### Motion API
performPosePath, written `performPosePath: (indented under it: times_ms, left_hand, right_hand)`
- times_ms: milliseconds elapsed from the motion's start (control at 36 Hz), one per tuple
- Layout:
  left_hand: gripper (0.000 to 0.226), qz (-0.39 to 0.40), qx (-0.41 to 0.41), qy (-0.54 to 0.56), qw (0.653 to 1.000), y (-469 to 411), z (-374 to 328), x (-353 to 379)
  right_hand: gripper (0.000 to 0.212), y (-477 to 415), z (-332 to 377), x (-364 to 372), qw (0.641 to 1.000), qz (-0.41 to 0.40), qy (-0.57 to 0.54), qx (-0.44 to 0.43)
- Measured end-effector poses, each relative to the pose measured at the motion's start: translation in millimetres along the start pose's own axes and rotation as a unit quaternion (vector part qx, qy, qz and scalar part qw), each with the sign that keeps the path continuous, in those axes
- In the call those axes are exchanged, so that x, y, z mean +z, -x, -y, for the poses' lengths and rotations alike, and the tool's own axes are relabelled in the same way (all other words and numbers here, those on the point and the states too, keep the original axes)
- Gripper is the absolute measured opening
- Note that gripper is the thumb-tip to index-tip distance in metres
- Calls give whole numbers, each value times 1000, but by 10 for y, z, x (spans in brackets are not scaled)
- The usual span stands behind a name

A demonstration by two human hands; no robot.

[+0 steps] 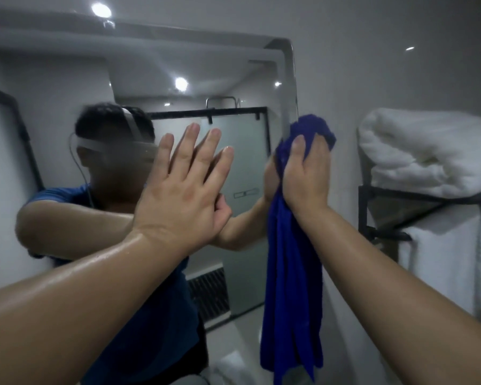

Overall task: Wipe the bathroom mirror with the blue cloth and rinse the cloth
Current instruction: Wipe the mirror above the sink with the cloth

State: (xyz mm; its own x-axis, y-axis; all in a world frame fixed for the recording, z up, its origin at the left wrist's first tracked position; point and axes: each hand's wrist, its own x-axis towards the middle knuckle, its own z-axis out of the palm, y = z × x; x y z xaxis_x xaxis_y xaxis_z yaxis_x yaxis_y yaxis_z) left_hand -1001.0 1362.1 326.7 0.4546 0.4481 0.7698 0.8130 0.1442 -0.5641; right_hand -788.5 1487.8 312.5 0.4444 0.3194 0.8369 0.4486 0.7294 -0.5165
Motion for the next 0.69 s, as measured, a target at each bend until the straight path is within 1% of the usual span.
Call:
performPosePath:
  times_ms: [83,139,250,306,361,389,417,445,528,583,639,695]
  left_hand:
    - [79,-3,1,3,1000,2,11,6]
    - [79,-5,1,4,1000,3,16,1]
    - [78,-16,1,4,1000,1,7,7]
    - [78,-24,-1,9,1000,4,3,15]
    - [78,-31,-5,11,999,4,-3,19]
    - [78,-35,-7,12,999,4,-6,17]
    - [77,-39,-8,14,999,3,-8,14]
    - [77,-42,-8,16,999,3,-10,11]
    - [77,-42,-3,18,999,7,-12,4]
    - [77,-37,-3,14,999,12,-13,3]
    - [77,-29,-1,11,1000,14,-11,-5]
    - [77,-27,0,12,1000,16,-7,-15]
  right_hand:
    - [36,151,158,79,998,5,32,-50]
    - [38,291,134,76,997,10,53,-51]
    - [35,722,-148,-41,999,2,34,-2]
    - [37,1088,-347,-132,997,0,64,30]
    - [35,1515,-581,-241,991,-12,109,80]
    - [31,1748,-706,-297,986,-14,125,109]
    - [27,1987,-815,-352,981,-11,137,140]
    - [28,2218,-903,-403,973,-6,147,177]
    - [52,2772,-1113,-515,933,-2,165,320]
    - [56,2924,-1157,-580,899,3,152,410]
    - [55,2953,-1149,-602,883,14,145,446]
    - [62,2898,-1147,-595,874,8,146,463]
